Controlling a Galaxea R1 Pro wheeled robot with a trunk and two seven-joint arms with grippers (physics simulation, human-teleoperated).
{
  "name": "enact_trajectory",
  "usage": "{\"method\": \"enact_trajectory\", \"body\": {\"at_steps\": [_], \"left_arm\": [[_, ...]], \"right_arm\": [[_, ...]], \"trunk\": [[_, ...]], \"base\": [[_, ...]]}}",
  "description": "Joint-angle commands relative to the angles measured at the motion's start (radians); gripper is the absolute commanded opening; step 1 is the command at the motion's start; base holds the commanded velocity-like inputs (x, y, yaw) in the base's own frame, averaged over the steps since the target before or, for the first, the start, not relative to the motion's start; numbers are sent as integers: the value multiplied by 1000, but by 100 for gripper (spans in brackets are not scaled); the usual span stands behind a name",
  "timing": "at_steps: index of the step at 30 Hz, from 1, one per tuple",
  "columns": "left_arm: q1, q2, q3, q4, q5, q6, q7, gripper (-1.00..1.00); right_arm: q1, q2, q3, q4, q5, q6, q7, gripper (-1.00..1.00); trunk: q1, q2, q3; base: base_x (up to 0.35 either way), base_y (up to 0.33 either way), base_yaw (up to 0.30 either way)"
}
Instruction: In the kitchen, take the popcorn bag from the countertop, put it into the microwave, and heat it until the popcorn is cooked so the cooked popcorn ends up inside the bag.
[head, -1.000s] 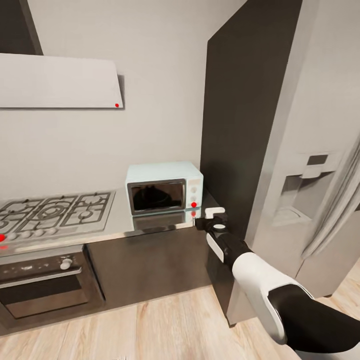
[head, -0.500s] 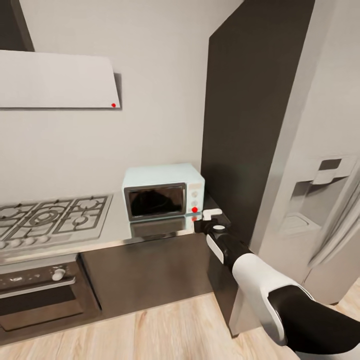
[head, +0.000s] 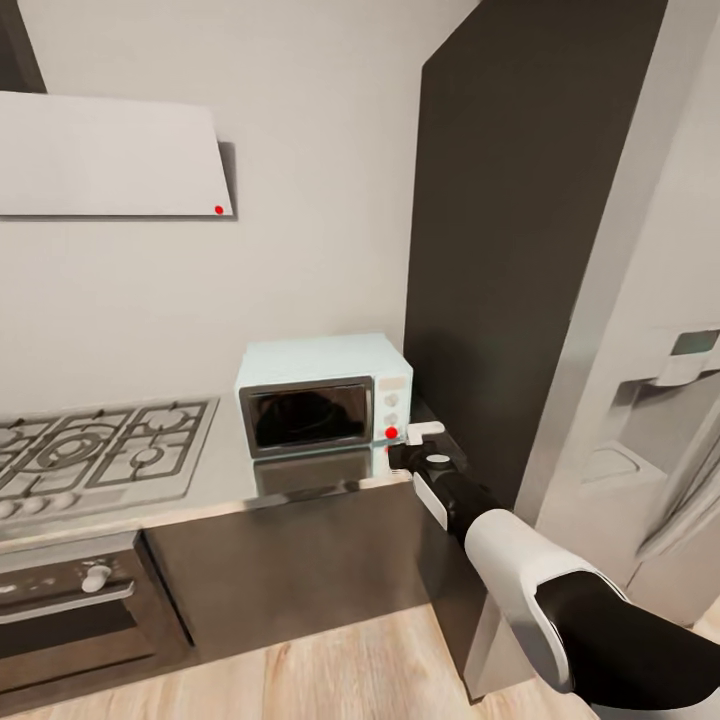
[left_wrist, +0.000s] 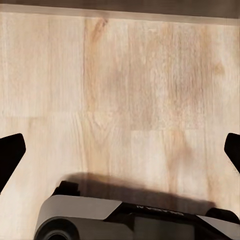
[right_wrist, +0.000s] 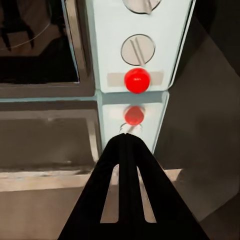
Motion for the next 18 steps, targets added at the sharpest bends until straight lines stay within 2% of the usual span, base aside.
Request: {"method": "enact_trajectory", "body": {"at_steps": [1,6,18], "left_arm": [[-1,-1,4,0,0,-2,-1,100],[-1,-1,3,0,-1,-2,-2,100],[-1,-2,2,0,-1,-3,-2,100]], "right_arm": [[-1,0,7,-1,-9,5,-8,-100],[-1,0,7,0,-9,5,-8,-100],[-1,0,6,1,-9,22,-8,-100]], "trunk": [[1,-2,-2],[1,-2,-2],[1,-2,-2]], "base": [[322,0,0],[340,0,0],[56,0,0]]}}
